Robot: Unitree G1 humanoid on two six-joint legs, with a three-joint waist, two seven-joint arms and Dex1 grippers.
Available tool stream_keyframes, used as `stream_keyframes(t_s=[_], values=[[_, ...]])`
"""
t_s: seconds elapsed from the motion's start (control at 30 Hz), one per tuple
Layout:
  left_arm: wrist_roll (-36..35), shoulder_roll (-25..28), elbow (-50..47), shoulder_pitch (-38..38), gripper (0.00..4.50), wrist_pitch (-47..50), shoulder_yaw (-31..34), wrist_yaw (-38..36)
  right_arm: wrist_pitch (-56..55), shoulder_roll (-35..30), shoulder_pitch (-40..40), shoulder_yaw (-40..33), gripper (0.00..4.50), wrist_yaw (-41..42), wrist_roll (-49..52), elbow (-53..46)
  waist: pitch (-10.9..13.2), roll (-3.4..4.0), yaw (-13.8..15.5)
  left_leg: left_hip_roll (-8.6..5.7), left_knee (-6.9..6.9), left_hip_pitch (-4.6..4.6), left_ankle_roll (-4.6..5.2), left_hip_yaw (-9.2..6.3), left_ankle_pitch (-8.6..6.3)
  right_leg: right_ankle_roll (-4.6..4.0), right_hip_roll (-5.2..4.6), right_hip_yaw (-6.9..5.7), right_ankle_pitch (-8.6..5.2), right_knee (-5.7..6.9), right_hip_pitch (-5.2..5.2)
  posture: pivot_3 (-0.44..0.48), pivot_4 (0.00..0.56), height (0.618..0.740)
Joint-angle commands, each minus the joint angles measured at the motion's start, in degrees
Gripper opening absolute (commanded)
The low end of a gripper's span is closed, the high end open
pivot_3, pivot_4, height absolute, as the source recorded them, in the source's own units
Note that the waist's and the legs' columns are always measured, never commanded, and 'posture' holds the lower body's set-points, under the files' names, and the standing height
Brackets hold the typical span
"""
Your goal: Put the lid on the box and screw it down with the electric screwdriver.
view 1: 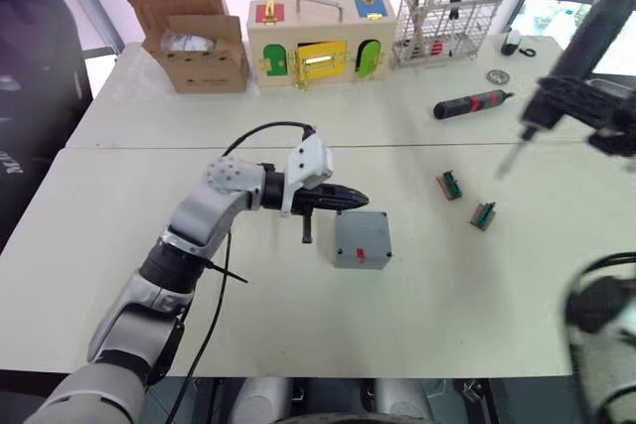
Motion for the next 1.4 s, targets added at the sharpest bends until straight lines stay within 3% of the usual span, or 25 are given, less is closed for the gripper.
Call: stream_keyframes(t_s=[0.03, 0.1, 0.2, 0.43, 0.67, 1.03, 1.4], values=[[-1.38, 1.4, -0.7, -1.16, 0.0, 1.72, 1.98, -2.33, -3.7, 15.42, 1.05, -1.83, 1.94, -11.2, 1.2, -25.51, -0.02, 0.07, 0.08, 0.0, -0.04, -0.02, -0.05, 0.0, 0.03, 0.0, 0.02, 0.0, 0.0, 0.13, -0.11, 0.0, 0.15, 0.694], [-0.84, 2.17, -0.94, -0.75, 0.0, 2.01, 1.65, -3.07, -13.59, 22.62, 5.43, 4.89, 1.94, -16.24, -1.2, -33.34, -0.02, 0.06, 0.26, -0.16, 0.17, -0.25, -0.04, 0.0, 0.05, 0.0, 0.0, 0.01, 0.0, 0.76, -0.43, 0.0, 0.15, 0.694], [0.03, 2.51, -0.86, -0.41, 0.0, 2.47, 1.2, -3.05, -23.1, 27.47, 12.57, 14.97, 1.94, -19.48, -3.32, -38.04, -0.03, 0.04, 0.04, -0.42, 0.31, -0.39, 0.05, -0.01, 0.09, 0.0, -0.03, 0.09, -0.01, 0.74, -0.44, 0.0, 0.15, 0.694], [2.48, -0.05, 0.36, 0.96, 0.0, 3.68, -0.06, 0.14, -36.23, 23.5, 27.14, 30.19, 1.94, -19.51, -5.83, -38.32, -0.03, 0.01, -0.81, -0.41, 0.34, -0.3, 0.24, 0.08, 0.14, 0.03, 0.03, 0.13, -0.03, 0.73, -0.36, 0.0, 0.15, 0.694], [5.58, -0.78, 0.4, 2.42, 0.0, 3.83, -3.17, 0.9, -45.8, 21.42, 33.96, 40.39, 1.94, -20.68, -8.58, -33.93, -0.02, -0.01, -1.86, -0.33, 0.26, -0.26, 0.26, 0.09, 0.13, 0.04, 0.09, 0.13, -0.06, 0.73, -0.38, 0.0, 0.15, 0.694], [8.87, -1.0, 1.55, 3.34, 0.0, 1.86, -4.66, 0.64, -57.14, 17.11, 37.03, 44.75, 1.94, -20.28, -10.89, -26.19, -0.02, -0.08, -1.48, -0.32, 0.27, -0.15, 0.28, 0.09, 0.12, 0.04, 0.08, 0.14, -0.07, 0.68, -0.29, 0.0, 0.15, 0.694], [9.23, -1.05, 1.17, 3.68, 0.0, 1.34, -4.45, 0.93, -60.33, 15.8, 37.92, 47.0, 1.94, -20.83, -10.87, -23.38, -0.02, -0.1, -1.44, -0.31, 0.27, -0.1, 0.29, 0.09, 0.11, 0.04, 0.08, 0.14, -0.07, 0.67, -0.26, 0.0, 0.15, 0.694]])
